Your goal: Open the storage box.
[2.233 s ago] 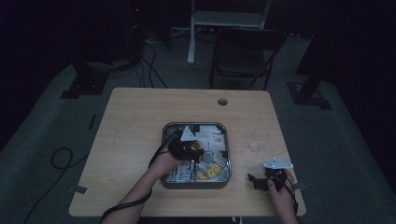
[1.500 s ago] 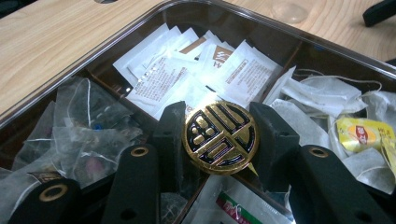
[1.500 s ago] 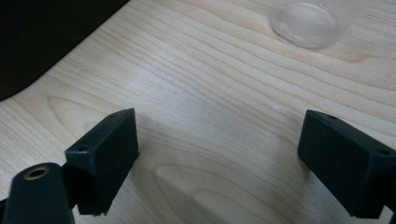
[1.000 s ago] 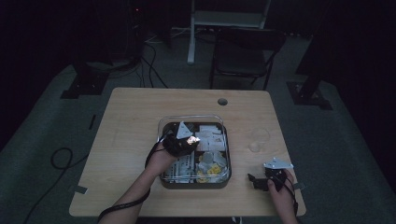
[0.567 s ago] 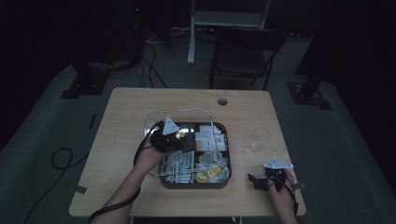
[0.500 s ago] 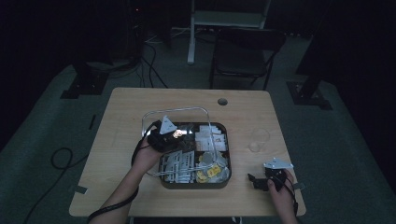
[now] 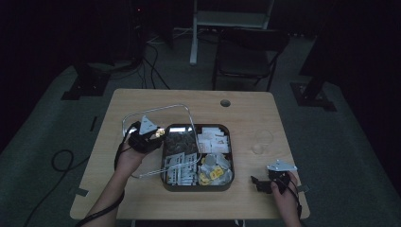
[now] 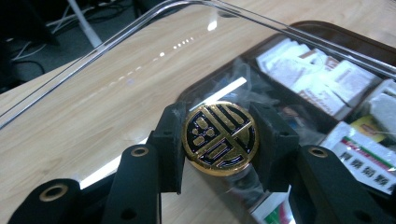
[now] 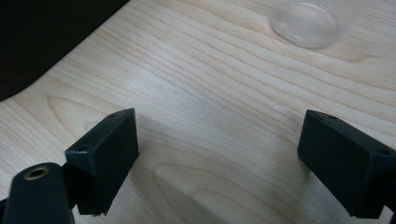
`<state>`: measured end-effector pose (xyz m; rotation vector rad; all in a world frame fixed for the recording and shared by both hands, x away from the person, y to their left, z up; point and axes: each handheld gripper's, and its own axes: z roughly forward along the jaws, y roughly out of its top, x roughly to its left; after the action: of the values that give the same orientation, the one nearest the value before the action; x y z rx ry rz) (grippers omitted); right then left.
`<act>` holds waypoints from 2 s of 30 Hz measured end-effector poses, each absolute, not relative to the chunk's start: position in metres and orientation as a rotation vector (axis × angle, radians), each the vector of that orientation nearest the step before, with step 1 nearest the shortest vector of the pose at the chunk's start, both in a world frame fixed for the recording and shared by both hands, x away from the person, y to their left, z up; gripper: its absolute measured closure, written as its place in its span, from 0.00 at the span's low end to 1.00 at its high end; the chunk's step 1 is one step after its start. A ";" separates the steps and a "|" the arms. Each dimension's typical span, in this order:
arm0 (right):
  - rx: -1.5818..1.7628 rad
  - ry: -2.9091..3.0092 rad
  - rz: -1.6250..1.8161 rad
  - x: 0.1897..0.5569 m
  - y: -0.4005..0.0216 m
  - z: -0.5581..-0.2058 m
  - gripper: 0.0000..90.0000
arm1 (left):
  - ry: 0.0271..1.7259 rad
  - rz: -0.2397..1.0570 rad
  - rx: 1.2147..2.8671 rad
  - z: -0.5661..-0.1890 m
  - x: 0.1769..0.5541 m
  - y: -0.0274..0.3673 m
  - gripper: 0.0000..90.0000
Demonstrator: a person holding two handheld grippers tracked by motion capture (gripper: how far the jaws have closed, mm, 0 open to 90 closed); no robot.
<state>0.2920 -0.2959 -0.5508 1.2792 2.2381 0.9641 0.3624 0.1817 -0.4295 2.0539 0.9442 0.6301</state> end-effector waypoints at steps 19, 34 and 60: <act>1.280 2.238 0.964 0.292 -0.296 -0.551 0.13 | 1.179 0.763 1.932 -0.438 0.354 0.258 0.67; 1.280 2.238 0.964 0.292 -0.296 -0.551 0.13 | 1.348 0.840 1.851 -0.455 0.353 0.301 0.67; 1.280 2.238 0.964 0.292 -0.296 -0.551 0.13 | 1.504 0.825 1.753 -0.514 0.371 0.287 0.67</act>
<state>0.2919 -0.2959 -0.5508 1.2802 2.2378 0.9644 0.3711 0.2868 -0.5144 1.7535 1.5042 0.8249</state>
